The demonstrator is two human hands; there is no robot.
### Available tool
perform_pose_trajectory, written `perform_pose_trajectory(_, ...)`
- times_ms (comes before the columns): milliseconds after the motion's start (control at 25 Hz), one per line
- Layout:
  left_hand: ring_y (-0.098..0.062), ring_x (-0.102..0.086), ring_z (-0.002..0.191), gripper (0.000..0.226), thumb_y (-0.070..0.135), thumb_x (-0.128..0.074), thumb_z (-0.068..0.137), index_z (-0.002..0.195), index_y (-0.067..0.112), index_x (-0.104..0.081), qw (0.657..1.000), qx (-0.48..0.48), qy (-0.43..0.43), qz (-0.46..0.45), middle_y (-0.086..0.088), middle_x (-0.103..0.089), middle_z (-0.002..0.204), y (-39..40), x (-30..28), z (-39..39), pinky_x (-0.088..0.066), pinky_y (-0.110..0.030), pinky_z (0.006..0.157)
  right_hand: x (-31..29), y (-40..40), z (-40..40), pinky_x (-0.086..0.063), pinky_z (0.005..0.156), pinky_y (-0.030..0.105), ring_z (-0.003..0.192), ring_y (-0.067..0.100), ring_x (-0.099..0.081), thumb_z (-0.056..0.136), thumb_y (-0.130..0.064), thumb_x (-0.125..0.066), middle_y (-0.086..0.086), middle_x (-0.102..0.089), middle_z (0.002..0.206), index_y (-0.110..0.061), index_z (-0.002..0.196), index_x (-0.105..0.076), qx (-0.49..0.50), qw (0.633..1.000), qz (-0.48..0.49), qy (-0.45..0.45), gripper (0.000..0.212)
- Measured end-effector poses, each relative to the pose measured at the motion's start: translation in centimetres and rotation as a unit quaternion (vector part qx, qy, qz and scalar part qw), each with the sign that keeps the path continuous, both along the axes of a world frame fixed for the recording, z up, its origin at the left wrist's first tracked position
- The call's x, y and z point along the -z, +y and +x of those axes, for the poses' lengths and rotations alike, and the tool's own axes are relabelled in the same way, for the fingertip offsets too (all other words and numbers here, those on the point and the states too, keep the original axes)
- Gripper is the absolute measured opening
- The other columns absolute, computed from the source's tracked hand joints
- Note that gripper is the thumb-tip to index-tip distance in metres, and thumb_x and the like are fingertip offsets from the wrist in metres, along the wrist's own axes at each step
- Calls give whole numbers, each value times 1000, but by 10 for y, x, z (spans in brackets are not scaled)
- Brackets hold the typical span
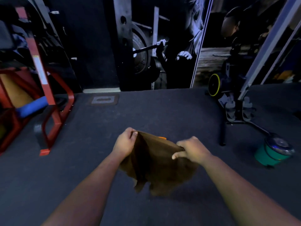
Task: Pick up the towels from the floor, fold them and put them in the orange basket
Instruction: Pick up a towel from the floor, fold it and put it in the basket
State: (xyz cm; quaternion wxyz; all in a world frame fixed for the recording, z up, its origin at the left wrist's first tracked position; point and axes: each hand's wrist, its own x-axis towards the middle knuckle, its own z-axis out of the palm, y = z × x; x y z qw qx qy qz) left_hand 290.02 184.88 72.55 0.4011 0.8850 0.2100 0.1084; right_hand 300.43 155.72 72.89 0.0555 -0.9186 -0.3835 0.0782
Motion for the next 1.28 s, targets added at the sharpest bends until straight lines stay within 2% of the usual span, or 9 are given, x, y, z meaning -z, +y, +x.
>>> perform_pose_trajectory(80, -15, -63, 90, 13, 41, -59, 100, 99, 28, -60, 999, -31, 29, 29, 10, -63, 91, 14, -5, 4, -47, -32, 76, 11, -5, 18, -39, 86, 35, 92, 12, -60, 85, -76, -54, -12, -64, 89, -32, 84, -58, 3, 1000, -15, 1, 45)
perform_pose_trajectory(200, -9, -62, 88, 25, 54, -78, 82, 93, 37, -62, 988, 5, 126, 90, 14, -64, 91, 45, -1, 5, -50, -31, 74, 27, -4, 39, -52, 77, 40, 82, 14, -63, 92, -60, -60, -12, -64, 80, -28, 80, -59, 136, 981, 124, 61, 34)
perform_pose_trajectory(400, -14, -66, 95, 20, 36, -81, 83, 100, 32, -72, 965, 67, 204, 149, 8, -69, 97, 90, 19, 14, -54, -31, 84, 10, 34, 55, -54, 69, 38, 74, 15, -63, 91, -54, -65, -6, -65, 76, -28, 77, -60, 273, 945, 171, 59, 30)
perform_pose_trajectory(600, -21, -64, 76, 17, 29, -65, 98, 84, 19, -64, 994, -9, 102, -31, -3, -67, 82, 122, 34, 24, -53, -40, 72, 4, 65, 64, -60, 82, 44, 84, 20, -70, 90, -26, -73, 1, -72, 94, -26, 96, -68, 364, 847, 339, 188, 8)
perform_pose_trajectory(720, -22, -59, 71, 35, 37, -58, 101, 78, 10, -55, 994, -32, 53, -93, -4, -60, 74, 108, 33, 35, -46, -38, 66, 4, 91, 54, -60, 89, 46, 103, 23, -72, 97, -13, -63, 1, -70, 119, -40, 123, -65, 311, 778, 450, 309, 37)
perform_pose_trajectory(800, -21, -66, 77, 36, 45, -58, 100, 89, 11, -63, 984, -41, 14, -170, -4, -69, 83, 98, 31, 43, -52, -39, 72, 5, 106, 51, -56, 96, 47, 112, 23, -68, 100, -11, -59, 1, -69, 126, -43, 121, -68, 249, 788, 459, 327, 39)
perform_pose_trajectory(960, -13, -64, 70, 14, 23, -59, 103, 94, 15, -65, 968, 10, -34, -248, -2, -70, 83, 71, 10, 56, -51, -27, 59, -7, 124, 42, -53, 67, 35, 78, 18, -64, 104, -8, -52, 6, -69, 89, -18, 114, -72, 187, 797, 436, 374, 25)
perform_pose_trajectory(1080, -15, -71, 86, 14, 6, -59, 100, 107, 13, -69, 964, 42, -47, -260, -6, -75, 97, 51, 1, 61, -58, -27, 73, -19, 136, 35, -52, 50, 25, 61, 10, -65, 104, -4, -51, 8, -65, 84, -14, 121, -64, 172, 803, 428, 377, 24)
perform_pose_trajectory(1280, -14, -67, 81, 29, 6, -73, 91, 119, 11, -70, 972, 24, -65, -223, -1, -71, 84, 32, 5, 70, -56, -35, 82, -19, 164, 39, -60, 64, 51, 76, 32, -72, 100, -4, -57, 24, -71, 100, -18, 123, -61, 186, 833, 401, 332, 27)
